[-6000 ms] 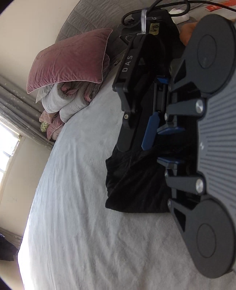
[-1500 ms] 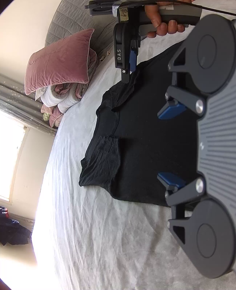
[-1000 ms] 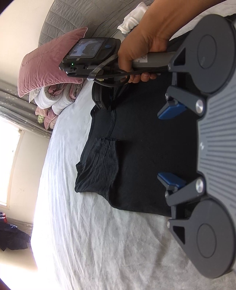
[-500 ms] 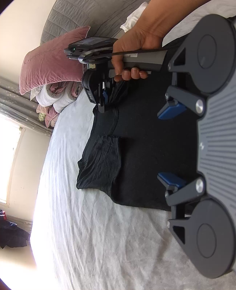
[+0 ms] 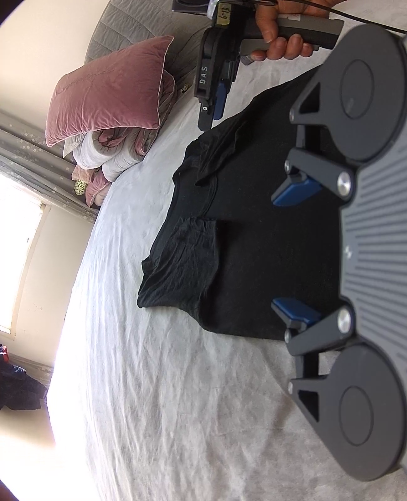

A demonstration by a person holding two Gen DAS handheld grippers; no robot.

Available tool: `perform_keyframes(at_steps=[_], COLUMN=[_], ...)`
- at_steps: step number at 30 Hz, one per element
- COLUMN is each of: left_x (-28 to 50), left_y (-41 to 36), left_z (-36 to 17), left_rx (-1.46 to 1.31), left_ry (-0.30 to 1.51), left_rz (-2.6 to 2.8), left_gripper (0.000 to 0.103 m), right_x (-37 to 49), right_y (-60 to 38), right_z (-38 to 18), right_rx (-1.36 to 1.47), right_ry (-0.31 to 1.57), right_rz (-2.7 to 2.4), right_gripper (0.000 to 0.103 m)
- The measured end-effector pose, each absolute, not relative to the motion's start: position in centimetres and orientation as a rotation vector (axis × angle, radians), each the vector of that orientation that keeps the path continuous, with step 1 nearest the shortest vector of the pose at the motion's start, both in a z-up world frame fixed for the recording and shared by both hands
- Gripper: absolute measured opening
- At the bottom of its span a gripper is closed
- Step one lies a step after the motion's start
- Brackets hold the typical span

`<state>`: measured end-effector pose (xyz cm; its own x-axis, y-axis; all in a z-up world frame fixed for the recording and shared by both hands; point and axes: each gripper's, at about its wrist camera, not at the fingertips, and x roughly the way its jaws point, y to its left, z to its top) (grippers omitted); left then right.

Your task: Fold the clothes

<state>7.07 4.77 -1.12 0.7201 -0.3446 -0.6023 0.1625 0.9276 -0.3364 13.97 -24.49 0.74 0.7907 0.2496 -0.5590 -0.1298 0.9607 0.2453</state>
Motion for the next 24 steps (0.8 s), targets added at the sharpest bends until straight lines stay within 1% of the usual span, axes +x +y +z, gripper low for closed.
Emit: perform_keyframes(at_steps=[4, 6, 7, 8, 9, 12, 13, 14, 15, 17, 18, 21, 24], left_x=[7.1, 7.1, 7.1, 7.1, 7.1, 7.1, 7.1, 7.1, 7.1, 7.2, 7.2, 6.9, 6.5], left_y=[4.4, 4.3, 4.2, 4.2, 4.2, 4.1, 4.1, 4.1, 4.1, 4.1, 4.1, 3.9, 2.4], left_z=[-1.4, -1.4, -1.4, -1.4, -1.5, -1.6, -1.6, -1.6, -1.6, -1.6, -1.5, -1.2, -0.7], left_rx=[-0.251, -0.243, -0.240, -0.238, -0.236, -0.228, -0.225, -0.224, -0.224, -0.223, -0.222, -0.185, -0.082], left_ry=[0.727, 0.728, 0.728, 0.727, 0.729, 0.733, 0.735, 0.737, 0.738, 0.737, 0.735, 0.713, 0.645], left_rz=[-0.284, -0.283, -0.283, -0.284, -0.285, -0.285, -0.286, -0.286, -0.286, -0.284, -0.284, -0.299, -0.349], left_gripper=[0.066, 0.066, 0.066, 0.066, 0.066, 0.066, 0.066, 0.066, 0.066, 0.066, 0.066, 0.066, 0.065], right_x=[13.0, 13.4, 13.6, 13.9, 14.1, 14.2, 14.1, 14.1, 14.0, 13.7, 13.5, 13.5, 14.8], right_y=[-22.0, -21.4, -21.2, -21.2, -21.2, -21.6, -21.8, -22.0, -22.3, -23.0, -23.5, -25.7, -28.1], right_z=[-1.0, -2.0, -2.5, -2.9, -3.2, -2.8, -2.6, -2.4, -2.3, -1.6, -1.1, 0.1, 0.4], right_rx=[-0.014, -0.073, -0.092, -0.104, -0.116, -0.108, -0.099, -0.082, -0.056, -0.017, 0.006, 0.097, 0.150], right_ry=[0.675, 0.680, 0.685, 0.695, 0.706, 0.744, 0.761, 0.790, 0.820, 0.828, 0.805, 0.733, 0.702], right_rz=[0.261, 0.226, 0.212, 0.204, 0.195, 0.224, 0.246, 0.286, 0.329, 0.372, 0.375, 0.336, 0.267], right_gripper=[0.043, 0.043, 0.034, 0.022, 0.005, 0.004, 0.005, 0.008, 0.016, 0.016, 0.018, 0.053, 0.053])
